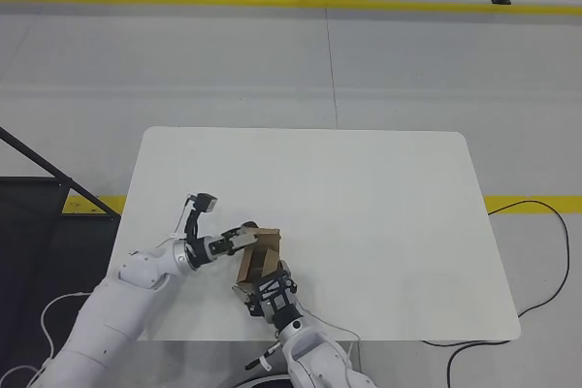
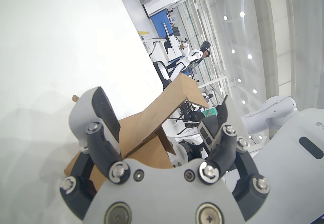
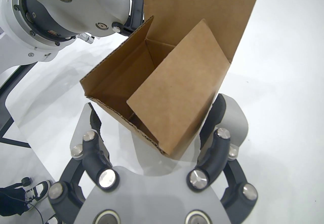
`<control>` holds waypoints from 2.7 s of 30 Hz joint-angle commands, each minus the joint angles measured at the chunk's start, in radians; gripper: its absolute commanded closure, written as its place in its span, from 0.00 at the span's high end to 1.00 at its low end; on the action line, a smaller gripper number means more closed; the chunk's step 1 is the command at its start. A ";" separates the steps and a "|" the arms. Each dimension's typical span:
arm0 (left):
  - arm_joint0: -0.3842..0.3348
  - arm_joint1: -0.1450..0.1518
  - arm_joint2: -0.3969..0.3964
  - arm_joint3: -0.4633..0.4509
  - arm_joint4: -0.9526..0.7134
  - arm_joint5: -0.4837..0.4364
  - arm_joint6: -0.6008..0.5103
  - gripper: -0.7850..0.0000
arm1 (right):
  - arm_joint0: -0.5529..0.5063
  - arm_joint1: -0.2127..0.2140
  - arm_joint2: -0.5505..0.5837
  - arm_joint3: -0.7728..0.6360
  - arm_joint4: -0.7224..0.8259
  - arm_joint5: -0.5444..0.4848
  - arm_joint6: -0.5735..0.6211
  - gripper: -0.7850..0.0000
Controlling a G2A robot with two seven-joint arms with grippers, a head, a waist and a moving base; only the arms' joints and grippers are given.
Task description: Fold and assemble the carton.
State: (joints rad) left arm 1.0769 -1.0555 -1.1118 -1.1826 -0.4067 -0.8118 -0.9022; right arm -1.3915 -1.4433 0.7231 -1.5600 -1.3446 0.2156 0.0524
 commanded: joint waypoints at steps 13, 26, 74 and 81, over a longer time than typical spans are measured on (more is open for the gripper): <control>0.020 0.009 -0.055 -0.004 -0.024 -0.005 0.031 1.00 | -0.071 0.036 0.142 -0.111 0.117 -0.242 0.042 1.00; 0.097 0.051 -0.176 -0.117 -0.094 0.002 -0.108 1.00 | -0.161 0.103 0.384 -0.246 0.542 -0.753 0.191 1.00; 0.111 0.082 -0.112 -0.221 -0.164 0.248 -0.316 1.00 | 0.189 0.109 0.250 -0.046 1.207 -0.499 0.652 1.00; 0.098 0.076 -0.092 -0.208 -0.130 0.257 -0.287 1.00 | 0.201 0.110 0.238 -0.040 1.197 -0.481 0.659 1.00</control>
State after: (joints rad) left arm 1.1760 -0.9786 -1.2073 -1.3905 -0.5458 -0.5558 -1.1952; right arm -1.1921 -1.3328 0.9635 -1.6002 -0.1464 -0.2673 0.7117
